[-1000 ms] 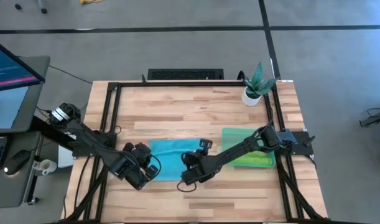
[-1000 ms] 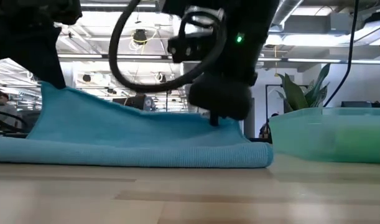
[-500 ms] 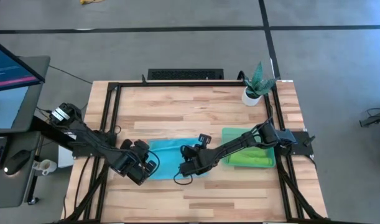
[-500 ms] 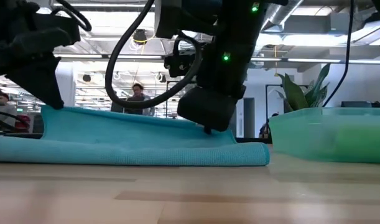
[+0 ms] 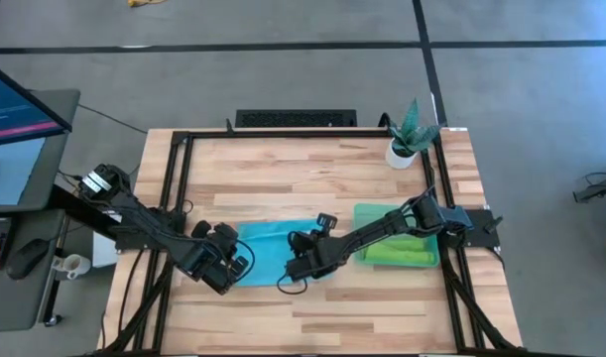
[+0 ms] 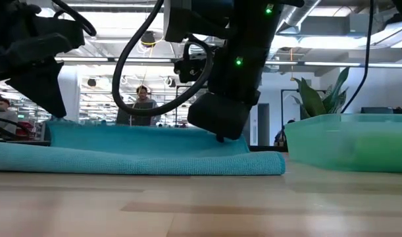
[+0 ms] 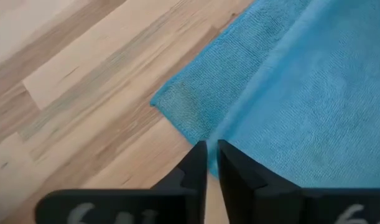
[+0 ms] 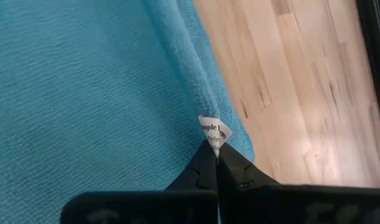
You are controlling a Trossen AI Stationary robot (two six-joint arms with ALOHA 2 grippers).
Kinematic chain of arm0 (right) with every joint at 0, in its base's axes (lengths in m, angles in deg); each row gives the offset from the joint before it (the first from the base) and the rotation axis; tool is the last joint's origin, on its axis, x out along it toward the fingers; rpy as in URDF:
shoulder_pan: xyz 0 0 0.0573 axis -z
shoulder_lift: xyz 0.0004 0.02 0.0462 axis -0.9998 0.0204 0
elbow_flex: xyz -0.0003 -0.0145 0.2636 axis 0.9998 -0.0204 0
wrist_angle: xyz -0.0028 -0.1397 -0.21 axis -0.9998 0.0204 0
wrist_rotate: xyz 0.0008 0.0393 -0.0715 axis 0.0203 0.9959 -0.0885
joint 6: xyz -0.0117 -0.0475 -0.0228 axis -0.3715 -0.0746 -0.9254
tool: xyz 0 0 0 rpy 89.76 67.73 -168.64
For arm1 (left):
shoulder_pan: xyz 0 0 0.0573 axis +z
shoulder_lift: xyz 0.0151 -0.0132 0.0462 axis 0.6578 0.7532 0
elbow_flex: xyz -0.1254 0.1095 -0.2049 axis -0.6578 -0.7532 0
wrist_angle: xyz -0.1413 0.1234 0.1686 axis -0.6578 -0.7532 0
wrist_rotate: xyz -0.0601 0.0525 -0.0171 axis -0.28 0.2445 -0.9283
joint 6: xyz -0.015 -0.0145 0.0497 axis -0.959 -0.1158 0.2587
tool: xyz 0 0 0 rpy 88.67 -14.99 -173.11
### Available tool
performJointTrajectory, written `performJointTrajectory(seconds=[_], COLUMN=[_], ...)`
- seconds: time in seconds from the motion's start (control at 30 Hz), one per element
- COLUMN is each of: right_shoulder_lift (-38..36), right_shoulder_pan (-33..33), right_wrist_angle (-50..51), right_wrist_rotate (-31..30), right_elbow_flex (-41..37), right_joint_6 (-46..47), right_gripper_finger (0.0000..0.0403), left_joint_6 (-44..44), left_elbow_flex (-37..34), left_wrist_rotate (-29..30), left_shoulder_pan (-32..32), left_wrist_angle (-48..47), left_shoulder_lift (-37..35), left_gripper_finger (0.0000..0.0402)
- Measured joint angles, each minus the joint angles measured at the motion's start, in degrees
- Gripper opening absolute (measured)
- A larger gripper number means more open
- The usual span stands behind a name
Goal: Roll microfiber towels into tight, uniform cylinder then place into a basket
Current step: Fold the blue towel
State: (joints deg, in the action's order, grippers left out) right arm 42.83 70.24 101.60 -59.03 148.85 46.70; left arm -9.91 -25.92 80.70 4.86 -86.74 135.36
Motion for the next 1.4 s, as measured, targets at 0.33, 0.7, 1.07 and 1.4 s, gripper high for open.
performJointTrajectory(seconds=[0.33, 0.7, 1.07, 1.4], right_shoulder_lift=[0.0, 0.0, 0.0, -1.4], right_shoulder_pan=[0.2, 1.9, 3.0, 2.5], right_wrist_angle=[0.0, 0.2, 4.8, 22.3], right_wrist_rotate=[0.1, 7.6, 7.6, 4.1], right_elbow_flex=[0.0, 0.0, 1.1, 6.5], right_joint_6=[0.0, -2.8, -4.1, -6.5], right_gripper_finger=[0.0007, 0.0058, 0.0180, 0.0209], left_joint_6=[0.5, 14.0, 19.5, 16.8], left_elbow_flex=[0.0, 0.0, 0.0, 0.0], left_wrist_rotate=[1.5, 0.0, 0.2, 6.5], left_shoulder_pan=[0.0, -0.1, -1.6, -5.5], left_wrist_angle=[0.3, 16.4, 24.0, 26.4], left_shoulder_lift=[0.0, 0.0, 0.0, 0.0], left_gripper_finger=[0.0108, 0.0115, 0.0116, 0.0116])
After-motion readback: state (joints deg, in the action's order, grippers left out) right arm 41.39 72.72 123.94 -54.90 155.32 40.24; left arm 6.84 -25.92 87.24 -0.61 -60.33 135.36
